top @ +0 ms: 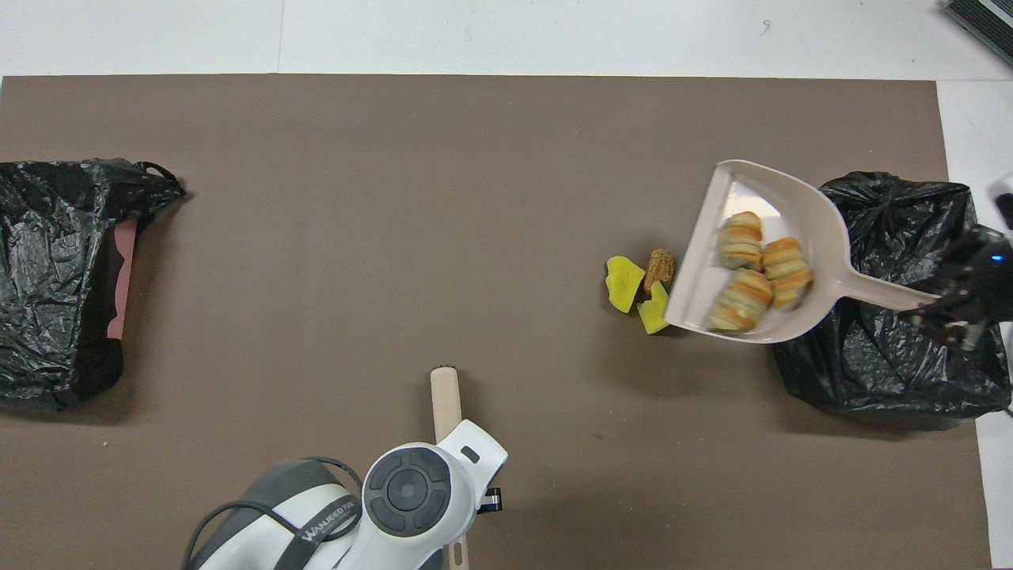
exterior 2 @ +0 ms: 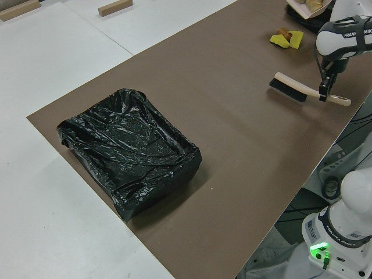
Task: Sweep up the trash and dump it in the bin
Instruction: 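Carry the dustpan with the right gripper to the nearby black bag, then tip the dustpan over the black bag with the right gripper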
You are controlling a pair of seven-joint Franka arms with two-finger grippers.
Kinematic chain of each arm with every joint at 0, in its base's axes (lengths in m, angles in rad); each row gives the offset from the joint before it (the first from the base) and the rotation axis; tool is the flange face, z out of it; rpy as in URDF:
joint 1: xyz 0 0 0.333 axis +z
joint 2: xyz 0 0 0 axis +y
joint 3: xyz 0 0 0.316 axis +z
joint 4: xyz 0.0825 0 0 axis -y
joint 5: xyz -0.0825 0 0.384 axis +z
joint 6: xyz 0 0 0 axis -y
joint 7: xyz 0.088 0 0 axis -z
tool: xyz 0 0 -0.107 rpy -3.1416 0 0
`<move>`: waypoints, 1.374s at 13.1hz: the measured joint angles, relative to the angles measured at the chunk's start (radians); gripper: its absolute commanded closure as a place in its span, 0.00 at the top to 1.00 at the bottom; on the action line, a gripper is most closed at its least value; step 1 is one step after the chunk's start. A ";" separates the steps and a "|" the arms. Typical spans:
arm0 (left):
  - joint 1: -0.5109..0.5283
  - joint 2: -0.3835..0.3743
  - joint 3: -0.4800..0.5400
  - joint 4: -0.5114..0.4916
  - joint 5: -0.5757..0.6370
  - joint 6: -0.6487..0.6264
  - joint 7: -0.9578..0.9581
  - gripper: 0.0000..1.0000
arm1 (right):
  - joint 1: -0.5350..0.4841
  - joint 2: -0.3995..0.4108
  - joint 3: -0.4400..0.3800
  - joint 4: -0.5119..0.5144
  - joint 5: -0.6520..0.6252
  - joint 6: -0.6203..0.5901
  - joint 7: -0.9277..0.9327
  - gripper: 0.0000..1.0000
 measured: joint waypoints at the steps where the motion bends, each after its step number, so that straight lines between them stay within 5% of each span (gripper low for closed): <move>1: -0.009 0.000 -0.001 -0.006 -0.015 0.009 -0.001 0.00 | -0.060 -0.004 -0.012 0.004 0.000 -0.004 -0.060 0.00; 3: -0.012 0.001 0.000 -0.022 -0.055 0.047 -0.001 0.00 | -0.160 0.000 -0.035 0.019 -0.018 -0.003 -0.135 0.00; 4: -0.015 0.002 0.000 -0.034 -0.070 0.076 0.000 0.11 | -0.197 0.005 -0.043 0.033 -0.050 0.001 -0.176 0.00; 5: -0.020 0.006 -0.001 -0.045 -0.079 0.097 0.001 0.85 | -0.225 0.011 -0.047 0.051 -0.094 0.007 -0.212 0.00; 6: -0.025 0.008 -0.001 -0.048 -0.082 0.109 0.002 1.00 | -0.242 0.021 -0.047 0.068 -0.137 0.011 -0.233 0.00; 11: -0.017 0.008 0.011 -0.045 -0.083 0.128 0.025 1.00 | -0.240 0.054 -0.041 0.088 -0.317 0.164 -0.302 0.00; 18: 0.260 0.056 0.031 0.050 -0.056 0.130 0.338 1.00 | -0.215 0.057 -0.030 0.033 -0.463 0.327 -0.675 0.00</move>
